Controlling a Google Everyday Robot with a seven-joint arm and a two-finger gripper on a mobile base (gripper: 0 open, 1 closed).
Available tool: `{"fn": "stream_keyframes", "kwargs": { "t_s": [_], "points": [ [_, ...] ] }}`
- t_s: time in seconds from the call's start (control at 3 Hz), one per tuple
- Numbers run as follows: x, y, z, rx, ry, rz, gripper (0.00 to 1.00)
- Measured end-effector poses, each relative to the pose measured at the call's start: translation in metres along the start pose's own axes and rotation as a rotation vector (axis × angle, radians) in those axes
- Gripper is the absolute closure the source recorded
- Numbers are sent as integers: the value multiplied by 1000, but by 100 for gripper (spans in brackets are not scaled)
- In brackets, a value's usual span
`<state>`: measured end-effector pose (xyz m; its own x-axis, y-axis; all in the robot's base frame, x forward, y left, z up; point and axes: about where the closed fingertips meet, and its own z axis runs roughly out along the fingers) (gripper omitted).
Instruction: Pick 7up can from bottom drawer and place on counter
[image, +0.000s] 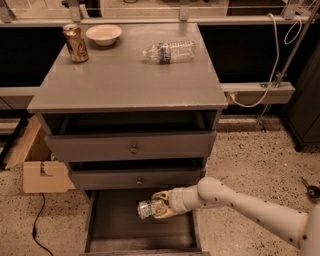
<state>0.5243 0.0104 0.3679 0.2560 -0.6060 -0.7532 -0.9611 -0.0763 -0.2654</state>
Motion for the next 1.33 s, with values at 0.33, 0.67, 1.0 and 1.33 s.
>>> {"fn": "stream_keyframes", "kwargs": {
  "t_s": [0.33,0.67,1.0,1.33],
  "points": [
    [-46,15,-71,64,36,6,100],
    [-121,32,-161,108,68,-45,100],
    [-166,29,-212,127,91,-88,100],
    [-170,24,-216,132,80,-91,100]
  ]
}}
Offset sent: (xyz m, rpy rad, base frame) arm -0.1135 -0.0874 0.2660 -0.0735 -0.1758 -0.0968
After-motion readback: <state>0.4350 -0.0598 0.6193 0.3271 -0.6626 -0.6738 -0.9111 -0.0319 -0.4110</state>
